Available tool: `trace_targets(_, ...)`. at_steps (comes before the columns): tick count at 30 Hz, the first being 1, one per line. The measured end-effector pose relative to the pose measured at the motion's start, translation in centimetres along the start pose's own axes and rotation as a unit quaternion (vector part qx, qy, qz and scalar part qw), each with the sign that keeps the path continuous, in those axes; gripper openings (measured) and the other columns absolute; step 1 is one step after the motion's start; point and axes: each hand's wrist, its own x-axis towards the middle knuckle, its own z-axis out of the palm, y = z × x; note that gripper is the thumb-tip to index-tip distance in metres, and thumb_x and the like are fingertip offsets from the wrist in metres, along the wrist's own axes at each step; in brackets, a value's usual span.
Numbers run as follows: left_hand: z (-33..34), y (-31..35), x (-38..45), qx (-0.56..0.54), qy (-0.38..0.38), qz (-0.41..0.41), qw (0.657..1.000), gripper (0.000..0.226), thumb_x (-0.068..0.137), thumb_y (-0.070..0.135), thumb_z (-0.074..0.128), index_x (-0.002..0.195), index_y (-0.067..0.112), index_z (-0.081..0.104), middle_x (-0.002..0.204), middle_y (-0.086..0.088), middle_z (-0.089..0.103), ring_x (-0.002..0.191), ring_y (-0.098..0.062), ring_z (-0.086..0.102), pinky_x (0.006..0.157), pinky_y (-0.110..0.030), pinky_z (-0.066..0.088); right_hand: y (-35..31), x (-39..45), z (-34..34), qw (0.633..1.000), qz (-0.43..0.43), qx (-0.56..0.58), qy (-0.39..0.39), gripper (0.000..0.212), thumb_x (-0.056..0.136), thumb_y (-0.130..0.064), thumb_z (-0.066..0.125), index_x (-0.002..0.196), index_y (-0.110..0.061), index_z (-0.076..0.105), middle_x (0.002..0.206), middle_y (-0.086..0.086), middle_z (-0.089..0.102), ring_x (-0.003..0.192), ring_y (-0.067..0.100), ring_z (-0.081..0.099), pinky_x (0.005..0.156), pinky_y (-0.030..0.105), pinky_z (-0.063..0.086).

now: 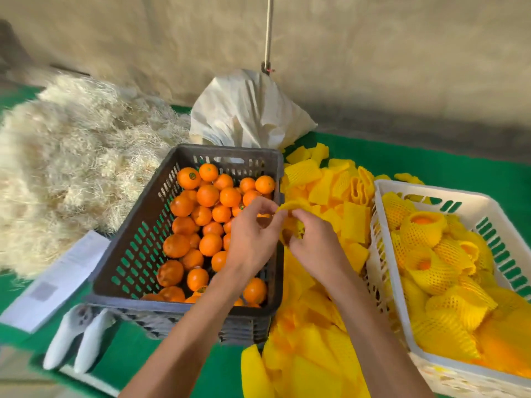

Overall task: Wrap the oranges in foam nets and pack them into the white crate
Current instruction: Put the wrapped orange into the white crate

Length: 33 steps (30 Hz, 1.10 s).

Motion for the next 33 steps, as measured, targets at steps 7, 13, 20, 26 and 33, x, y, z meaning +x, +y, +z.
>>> trace_targets(7, -4.9, -5.6, 3.8, -0.106, 0.037, -0.250, 0.962, 0.037, 0.110, 0.031, 0.047, 0.104, -0.001, 0.065, 0.097, -0.014, 0.072, 0.079, -0.022, 0.074, 0.070, -0.048, 0.066, -3.1, 3.3, 4.0, 0.988, -0.009, -0.153, 0.018, 0.056, 0.084, -0.041, 0.072, 0.128, -0.012, 0.053, 0.134, 0.011, 0.056, 0.121, 0.031, 0.055, 0.095, 0.041, 0.044)
trace_targets(13, -1.2, -12.3, 5.4, 0.316, -0.523, -0.282, 0.740, 0.041, 0.104, 0.014, 0.061, 0.144, 0.013, 0.056, 0.140, -0.015, 0.063, 0.112, -0.026, 0.069, 0.081, -0.031, 0.059, -2.7, 3.4, 5.6, 0.968, -0.030, -0.243, 0.048, 0.080, 0.069, -0.056, 0.072, 0.133, -0.012, 0.051, 0.165, 0.012, 0.021, 0.145, 0.030, 0.031, 0.121, 0.050, 0.017)
trace_targets(20, 3.9, -16.0, 3.6, 0.419, -0.670, -0.316, 0.525, 0.070, 0.108, 0.021, 0.055, 0.164, 0.011, 0.016, 0.144, -0.011, 0.048, 0.116, -0.025, 0.045, 0.101, -0.036, 0.040, -1.9, 3.9, 5.9, 0.969, -0.003, -0.249, -0.003, 0.086, 0.068, -0.054, 0.072, 0.136, -0.012, 0.038, 0.164, 0.015, -0.026, 0.154, 0.035, 0.008, 0.123, 0.060, 0.004)
trace_targets(26, 1.8, -15.2, 5.7, 0.410, -0.614, -0.228, 0.635, 0.089, 0.091, 0.042, 0.077, 0.161, 0.019, 0.028, 0.126, -0.016, 0.071, 0.115, -0.031, 0.068, 0.080, -0.041, 0.054, -0.8, 4.3, 5.0, 0.968, 0.022, -0.251, -0.009, 0.097, 0.071, -0.057, 0.071, 0.145, -0.010, 0.029, 0.165, 0.020, -0.022, 0.152, 0.034, 0.019, 0.123, 0.058, 0.003)
trace_targets(33, -7.7, -12.6, 7.8, 0.195, -0.299, -0.201, 0.912, 0.048, 0.074, 0.059, 0.080, 0.096, 0.018, 0.069, 0.094, 0.001, 0.068, 0.088, -0.017, 0.065, 0.071, -0.033, 0.050, -0.4, 4.1, 3.8, 0.962, 0.027, -0.271, 0.016, 0.101, 0.074, -0.057, 0.071, 0.148, -0.006, 0.025, 0.145, 0.015, 0.047, 0.139, 0.031, 0.039, 0.124, 0.051, 0.012)
